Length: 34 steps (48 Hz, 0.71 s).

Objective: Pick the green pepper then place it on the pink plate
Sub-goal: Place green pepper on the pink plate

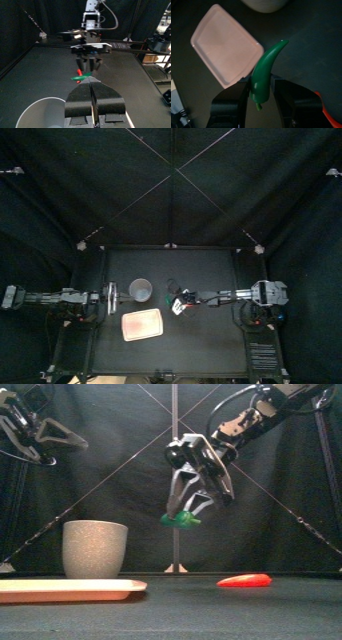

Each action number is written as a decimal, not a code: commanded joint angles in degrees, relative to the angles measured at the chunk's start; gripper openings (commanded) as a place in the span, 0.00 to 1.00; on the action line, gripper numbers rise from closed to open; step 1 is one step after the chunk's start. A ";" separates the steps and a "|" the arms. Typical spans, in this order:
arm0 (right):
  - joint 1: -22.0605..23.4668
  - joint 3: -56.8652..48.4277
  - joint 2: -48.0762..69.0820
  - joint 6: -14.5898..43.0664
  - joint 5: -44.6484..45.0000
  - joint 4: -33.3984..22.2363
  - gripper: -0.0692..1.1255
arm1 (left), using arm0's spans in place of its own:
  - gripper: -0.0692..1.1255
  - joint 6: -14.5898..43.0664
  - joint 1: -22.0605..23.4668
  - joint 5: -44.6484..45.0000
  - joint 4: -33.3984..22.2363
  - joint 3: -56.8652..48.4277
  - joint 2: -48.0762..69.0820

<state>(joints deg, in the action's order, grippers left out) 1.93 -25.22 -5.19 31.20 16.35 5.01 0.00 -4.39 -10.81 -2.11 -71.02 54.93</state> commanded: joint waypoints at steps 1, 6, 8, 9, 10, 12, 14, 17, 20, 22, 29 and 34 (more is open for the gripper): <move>-2.90 4.92 -2.11 -0.09 -2.02 -0.26 0.66 | 0.08 0.18 -0.44 -0.79 -0.09 1.32 -0.26; -4.66 8.61 -5.71 -0.18 -2.46 -0.62 0.66 | 0.08 0.18 -0.88 -0.79 -0.09 1.32 -0.26; -4.92 10.11 -7.21 -0.18 -2.55 -0.62 0.66 | 0.08 0.18 -0.97 -0.79 -0.09 1.32 -0.18; -5.19 10.90 -7.91 -0.26 -2.64 -0.62 0.66 | 0.08 0.09 -1.05 -0.70 -0.09 1.23 -0.18; -5.36 11.78 -8.61 -0.26 -2.72 -0.62 0.66 | 0.08 0.09 -1.05 -0.79 -0.09 1.23 -0.18; -5.71 13.45 -10.28 -0.62 -2.72 -0.62 0.66 | 0.08 0.09 -1.05 -0.79 -0.09 1.14 -0.18; -6.06 15.73 -12.13 -0.70 -2.72 -0.88 0.66 | 0.08 0.18 -1.14 -0.79 0.00 1.05 -0.18; -6.42 18.46 -14.33 -0.70 -2.72 -1.67 0.66 | 0.08 0.09 -1.14 -0.79 -0.09 0.97 -0.18; -6.77 21.18 -16.52 -0.70 -2.46 -2.81 0.66 | 0.08 0.18 -1.14 -0.70 -0.09 0.88 -0.18; -6.94 22.94 -17.84 -0.70 -2.37 -3.52 0.66 | 0.08 0.18 -1.14 -0.79 -0.09 0.88 -0.18; -7.73 28.56 -22.06 -0.62 -0.44 -5.89 0.66 | 0.08 0.18 -1.32 -0.70 -0.09 0.53 -0.18; -8.17 31.46 -24.08 -0.53 2.20 -6.59 0.67 | 0.08 0.18 -1.49 -0.70 -0.09 0.26 -0.18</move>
<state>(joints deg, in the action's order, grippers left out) -6.06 2.99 -29.88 30.67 17.23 -1.14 0.09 -5.63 -11.07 -2.11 -71.46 55.02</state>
